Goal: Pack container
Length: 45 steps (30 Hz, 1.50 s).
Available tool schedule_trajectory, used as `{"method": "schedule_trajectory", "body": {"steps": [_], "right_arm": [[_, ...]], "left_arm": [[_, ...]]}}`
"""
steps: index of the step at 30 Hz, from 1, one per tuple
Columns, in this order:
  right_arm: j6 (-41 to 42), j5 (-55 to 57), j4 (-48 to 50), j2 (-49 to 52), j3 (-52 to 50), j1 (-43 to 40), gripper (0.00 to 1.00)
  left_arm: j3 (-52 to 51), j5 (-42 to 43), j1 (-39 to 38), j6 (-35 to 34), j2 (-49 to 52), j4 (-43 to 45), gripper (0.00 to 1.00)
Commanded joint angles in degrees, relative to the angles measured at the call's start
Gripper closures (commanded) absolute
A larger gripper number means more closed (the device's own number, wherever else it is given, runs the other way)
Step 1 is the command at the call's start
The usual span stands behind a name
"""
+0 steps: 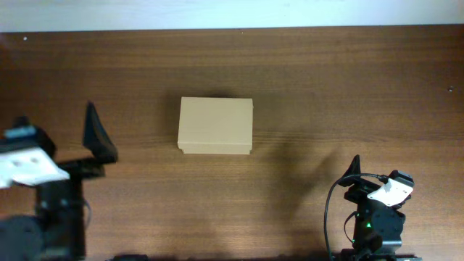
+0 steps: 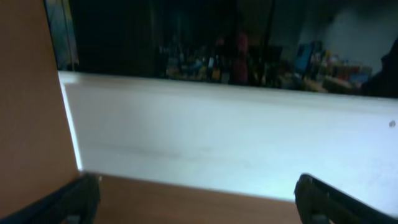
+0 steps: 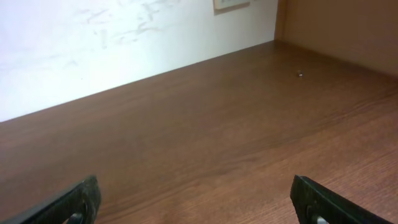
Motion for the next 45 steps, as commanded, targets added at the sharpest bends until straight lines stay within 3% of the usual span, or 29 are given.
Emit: {"method": "schedule_trajectory", "body": {"steps": [1, 12, 20, 31, 45], "right_arm": [[-0.2, 0.5, 0.1, -0.7, -0.5, -0.4, 0.01], [-0.2, 0.5, 0.1, -0.7, -0.5, -0.4, 0.01], [-0.2, 0.5, 0.1, -0.7, -0.5, -0.4, 0.01], [-0.2, 0.5, 0.1, -0.7, -0.5, -0.4, 0.01], [-0.2, 0.5, 0.1, -0.7, -0.5, -0.4, 0.01]], "left_arm": [[-9.7, -0.3, -0.4, 0.4, -5.2, 2.2, 0.0], [-37.3, -0.3, -4.1, 0.4, -21.6, 19.6, 0.0], [-50.5, 0.0, -4.1, 0.5, -29.8, 21.7, 0.0], [-59.6, 0.0, -4.0, 0.5, -31.8, 21.2, 0.0], [-59.6, -0.1, -2.1, 2.9, -31.8, 20.0, 0.0]]}}
